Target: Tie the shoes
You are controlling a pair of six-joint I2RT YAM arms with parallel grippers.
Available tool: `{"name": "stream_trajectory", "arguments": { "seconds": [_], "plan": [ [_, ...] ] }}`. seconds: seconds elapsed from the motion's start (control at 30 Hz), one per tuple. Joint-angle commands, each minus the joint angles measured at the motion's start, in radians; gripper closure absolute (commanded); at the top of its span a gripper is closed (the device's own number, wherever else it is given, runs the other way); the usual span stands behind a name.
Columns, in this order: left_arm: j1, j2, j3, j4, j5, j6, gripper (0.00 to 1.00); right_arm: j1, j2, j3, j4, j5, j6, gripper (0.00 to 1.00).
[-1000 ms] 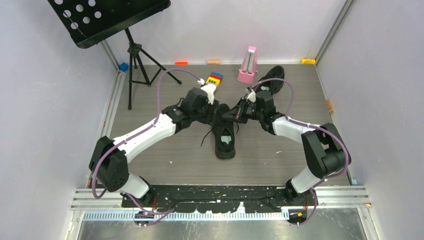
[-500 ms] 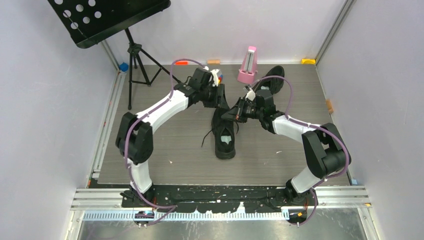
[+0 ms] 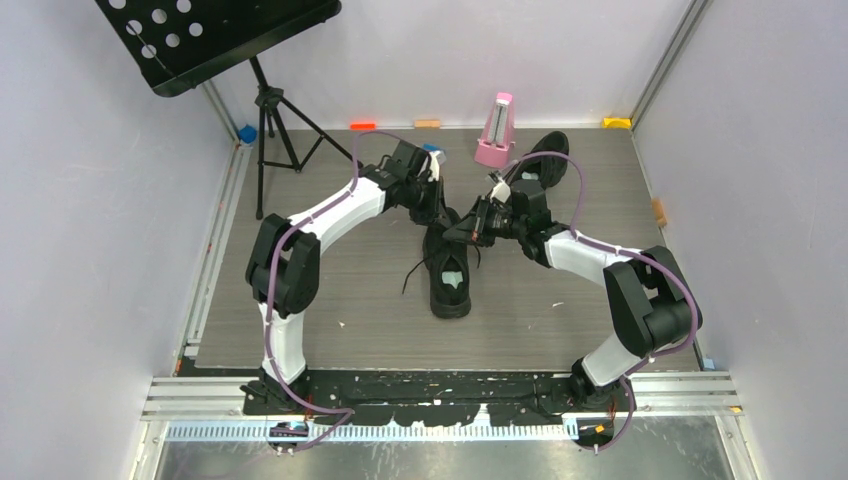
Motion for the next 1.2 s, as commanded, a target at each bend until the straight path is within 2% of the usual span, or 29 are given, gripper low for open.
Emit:
{"name": "stream_trajectory", "arguments": {
  "seconds": [0.0, 0.27, 0.53, 0.67, 0.97, 1.1, 1.17],
  "plan": [
    [0.03, -0.086, -0.008, 0.002, 0.011, 0.0, 1.0, 0.005, -0.031, 0.031, -0.001, 0.015, -0.025, 1.0],
    [0.055, -0.206, -0.135, 0.011, -0.039, 0.03, 1.0, 0.002, -0.022, 0.031, 0.017, 0.007, -0.02, 1.0],
    [0.055, -0.246, -0.195, 0.032, -0.027, 0.031, 1.0, -0.002, -0.02, 0.032, 0.037, -0.004, 0.001, 1.0],
    [0.055, -0.251, -0.216, 0.046, -0.029, 0.031, 0.91, -0.003, -0.016, 0.028, 0.062, -0.018, 0.014, 1.0],
    [0.055, -0.253, -0.218, 0.057, -0.027, 0.024, 0.89, -0.003, -0.014, 0.027, 0.063, -0.023, 0.022, 1.0],
    [0.055, -0.271, -0.232, 0.07, -0.03, 0.02, 0.81, -0.005, -0.016, 0.031, 0.051, -0.021, 0.015, 1.0],
    [0.055, -0.279, -0.238, 0.078, -0.034, 0.017, 0.79, -0.005, -0.014, 0.032, 0.049, -0.02, 0.013, 1.0]
  ]
}}
